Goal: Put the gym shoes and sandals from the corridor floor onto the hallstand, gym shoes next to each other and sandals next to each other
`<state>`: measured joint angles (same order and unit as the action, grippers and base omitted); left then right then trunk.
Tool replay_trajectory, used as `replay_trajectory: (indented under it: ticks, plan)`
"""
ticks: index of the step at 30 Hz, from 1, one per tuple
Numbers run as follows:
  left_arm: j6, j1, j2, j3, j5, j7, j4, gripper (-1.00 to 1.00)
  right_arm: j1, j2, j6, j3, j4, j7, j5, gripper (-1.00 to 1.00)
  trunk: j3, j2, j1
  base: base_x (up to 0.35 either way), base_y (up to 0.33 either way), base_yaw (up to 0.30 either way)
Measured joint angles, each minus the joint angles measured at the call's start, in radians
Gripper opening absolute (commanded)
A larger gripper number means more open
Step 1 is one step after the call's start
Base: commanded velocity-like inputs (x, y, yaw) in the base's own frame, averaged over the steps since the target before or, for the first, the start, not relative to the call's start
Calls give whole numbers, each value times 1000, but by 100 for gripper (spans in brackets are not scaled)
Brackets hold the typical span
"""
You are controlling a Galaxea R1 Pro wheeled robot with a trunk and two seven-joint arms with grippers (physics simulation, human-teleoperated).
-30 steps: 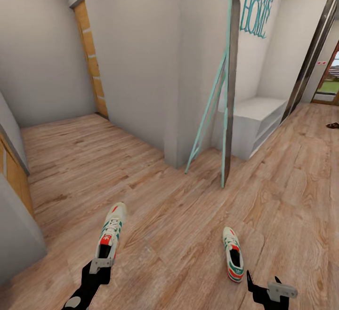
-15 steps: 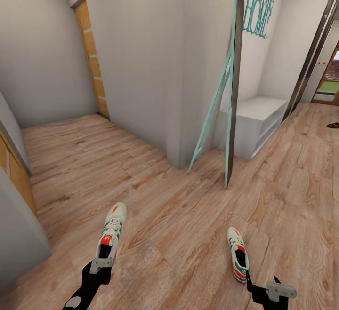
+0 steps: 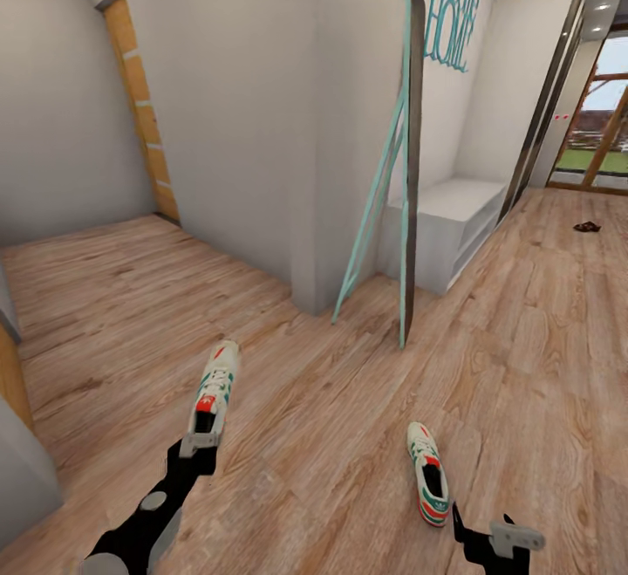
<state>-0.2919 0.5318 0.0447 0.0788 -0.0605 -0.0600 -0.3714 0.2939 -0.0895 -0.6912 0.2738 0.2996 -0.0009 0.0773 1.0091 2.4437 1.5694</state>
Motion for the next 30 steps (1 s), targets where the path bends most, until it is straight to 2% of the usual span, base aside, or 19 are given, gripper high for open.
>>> replay_trajectory:
  ticks: [4,5,6,7,8,11,16,23,28,30]
  plan:
    - [158,83,-30,0,1,0,-86,-100,30,8,228,-4,89,5,1,100,0,0,0,1,0,-7]
    - [224,98,-45,1,1,-3,-156,-100,56,35,451,-26,226,1,0,100,0,0,0,0,0,0]
    - [228,98,-45,4,2,-3,-218,-100,136,40,483,-41,241,0,1,100,0,0,0,0,0,0]
    - [228,96,-45,4,1,-3,-208,-100,128,41,491,-50,243,-1,1,100,0,0,0,0,0,0]
    - [229,92,-46,2,0,-5,-221,-100,140,52,512,-90,248,-3,1,100,0,0,0,0,0,0]
    - [234,91,-49,2,0,-6,-225,-100,146,63,518,-101,248,-4,0,100,0,0,0,23,0,0]
    - [239,92,-51,1,0,-6,-226,-100,149,70,518,-107,247,-4,0,100,0,0,0,190,0,0]
    - [239,93,-53,-1,-2,-6,-231,-100,149,68,516,-108,236,-2,1,100,0,0,0,25,0,0]
    - [241,93,-61,-12,-4,-6,-250,-100,149,68,517,-109,223,-1,0,100,0,0,0,1,0,0]
    - [241,93,-62,-21,-4,-6,-252,-100,149,68,518,-109,222,-1,0,100,7,14,8,0,0,0]
